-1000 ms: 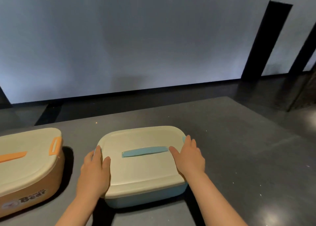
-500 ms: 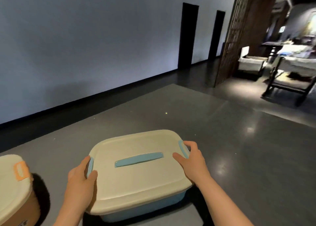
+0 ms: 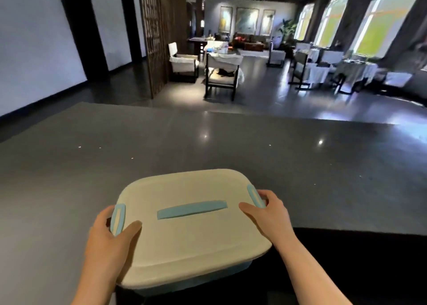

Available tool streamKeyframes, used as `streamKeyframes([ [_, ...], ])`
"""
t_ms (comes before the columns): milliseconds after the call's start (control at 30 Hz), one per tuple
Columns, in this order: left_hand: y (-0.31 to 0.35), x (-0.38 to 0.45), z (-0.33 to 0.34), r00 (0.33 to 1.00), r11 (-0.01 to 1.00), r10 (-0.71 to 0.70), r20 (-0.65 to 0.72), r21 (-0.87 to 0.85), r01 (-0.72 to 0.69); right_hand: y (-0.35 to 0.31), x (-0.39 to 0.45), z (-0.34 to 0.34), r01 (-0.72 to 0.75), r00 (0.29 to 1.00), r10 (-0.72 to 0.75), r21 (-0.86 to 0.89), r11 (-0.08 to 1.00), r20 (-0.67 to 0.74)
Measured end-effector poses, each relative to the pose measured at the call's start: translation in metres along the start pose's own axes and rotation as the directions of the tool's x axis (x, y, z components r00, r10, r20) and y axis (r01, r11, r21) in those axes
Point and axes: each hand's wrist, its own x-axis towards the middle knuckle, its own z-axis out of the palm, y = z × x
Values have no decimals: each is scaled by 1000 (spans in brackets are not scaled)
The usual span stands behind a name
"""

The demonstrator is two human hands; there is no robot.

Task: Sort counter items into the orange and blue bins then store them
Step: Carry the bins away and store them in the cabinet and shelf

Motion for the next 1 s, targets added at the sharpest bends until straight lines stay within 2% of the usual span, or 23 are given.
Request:
streamKeyframes([
  [167,54,-24,100,962,985,162,221,17,-170,57,-10,-105,-105,961,118,67,992,-248],
  [300,106,-65,210,867,951,293,403,-33,-306,106,-26,-212,-183,858,220,124,975,-465],
  [433,143,-143,331,718,911,391,576,-132,-391,167,-58,-327,-265,694,306,165,950,-652],
  [567,162,-232,437,555,886,427,714,-208,-414,228,-91,-424,-332,524,381,230,915,-762],
  [767,191,-336,556,307,899,350,885,-226,-375,298,-135,-514,-354,285,497,392,849,-820],
  [1000,226,-409,690,74,862,349,934,-289,-417,350,-126,-581,-378,55,548,491,785,-835],
])
